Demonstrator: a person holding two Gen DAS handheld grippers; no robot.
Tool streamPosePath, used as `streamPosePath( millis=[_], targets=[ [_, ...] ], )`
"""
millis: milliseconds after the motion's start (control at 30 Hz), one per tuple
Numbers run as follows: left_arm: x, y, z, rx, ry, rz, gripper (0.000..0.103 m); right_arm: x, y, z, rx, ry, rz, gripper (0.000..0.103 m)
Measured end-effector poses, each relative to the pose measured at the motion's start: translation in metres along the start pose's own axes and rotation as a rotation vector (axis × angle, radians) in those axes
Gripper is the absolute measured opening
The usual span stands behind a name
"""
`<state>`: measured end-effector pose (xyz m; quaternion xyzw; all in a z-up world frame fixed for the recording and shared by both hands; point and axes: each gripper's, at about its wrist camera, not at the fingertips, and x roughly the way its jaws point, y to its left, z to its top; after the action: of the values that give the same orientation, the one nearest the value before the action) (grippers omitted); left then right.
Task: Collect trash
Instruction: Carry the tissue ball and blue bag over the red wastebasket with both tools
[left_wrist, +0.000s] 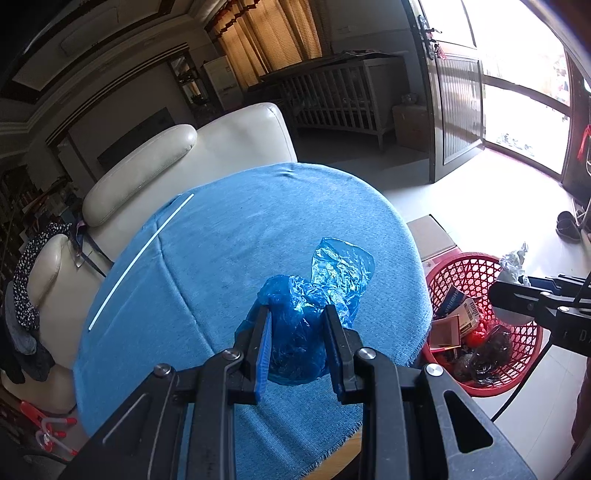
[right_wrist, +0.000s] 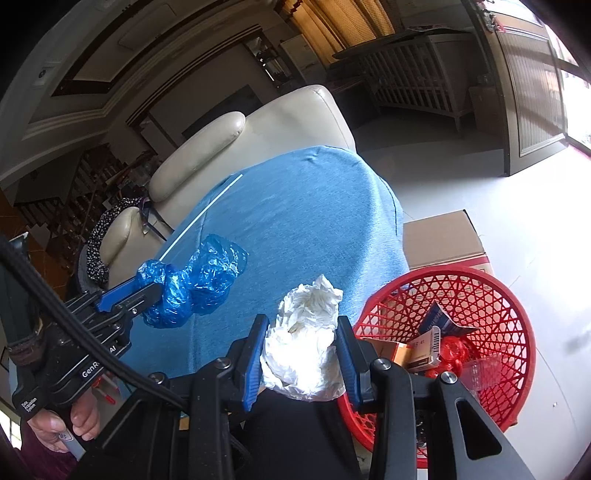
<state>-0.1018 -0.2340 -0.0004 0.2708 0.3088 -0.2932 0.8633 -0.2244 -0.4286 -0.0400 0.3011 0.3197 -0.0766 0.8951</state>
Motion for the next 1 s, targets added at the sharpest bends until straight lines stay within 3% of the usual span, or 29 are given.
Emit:
streamPosePath(
  millis=[1000],
  targets=[
    [-0.003, -0.037, 0.014, 0.092, -0.02, -0.036, 0.028, -0.026, -0.021, -0.002, 0.06, -0.04, -0.025, 0.039]
  ],
)
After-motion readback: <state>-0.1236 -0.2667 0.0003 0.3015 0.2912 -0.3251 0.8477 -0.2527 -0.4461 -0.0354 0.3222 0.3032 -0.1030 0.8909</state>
